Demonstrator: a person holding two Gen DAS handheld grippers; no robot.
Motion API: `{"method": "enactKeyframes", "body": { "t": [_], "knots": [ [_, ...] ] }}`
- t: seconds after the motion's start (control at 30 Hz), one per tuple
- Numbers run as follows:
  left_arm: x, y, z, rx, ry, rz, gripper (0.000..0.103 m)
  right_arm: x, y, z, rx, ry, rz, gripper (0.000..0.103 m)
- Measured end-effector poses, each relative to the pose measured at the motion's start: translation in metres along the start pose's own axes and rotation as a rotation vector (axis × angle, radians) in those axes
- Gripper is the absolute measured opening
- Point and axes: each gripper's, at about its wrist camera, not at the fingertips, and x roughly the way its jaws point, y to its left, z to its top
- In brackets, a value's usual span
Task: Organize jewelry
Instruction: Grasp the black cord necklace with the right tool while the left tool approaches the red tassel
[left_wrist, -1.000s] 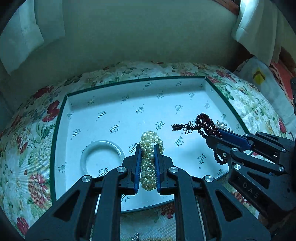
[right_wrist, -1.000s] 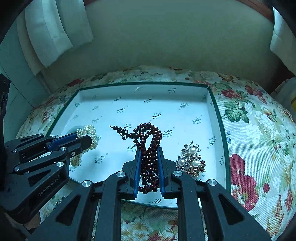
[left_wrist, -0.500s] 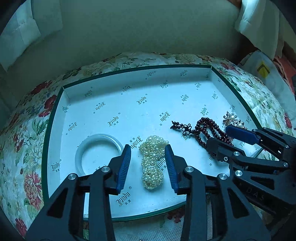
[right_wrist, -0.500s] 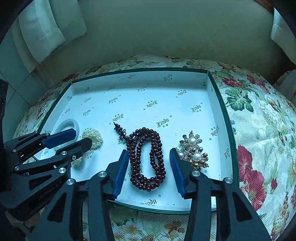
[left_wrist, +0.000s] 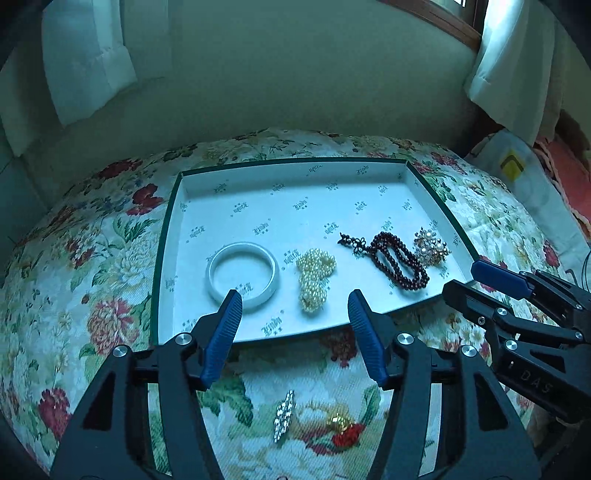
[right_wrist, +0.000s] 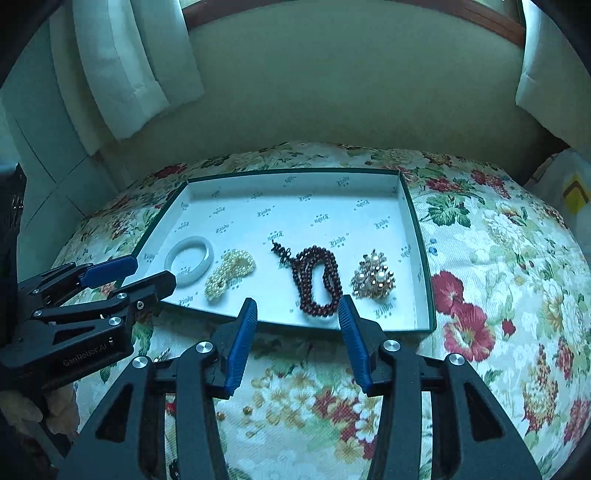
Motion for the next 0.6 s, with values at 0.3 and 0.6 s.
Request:
{"method": "enactKeyframes", "body": {
  "t": [0.3,0.6],
  "knots": [
    [-0.031,0.010,-0.065,-0.036,0.060,0.031,0.059,-0.030,0.016,-0.062,-0.013,0.066,0.018,0.046],
    [-0.048,0.016,-0.115,-0.051,0.125,0.060,0.059,-0.043,0.043,-0.105,-0.071,0.128,0.058,0.044]
  ]
}}
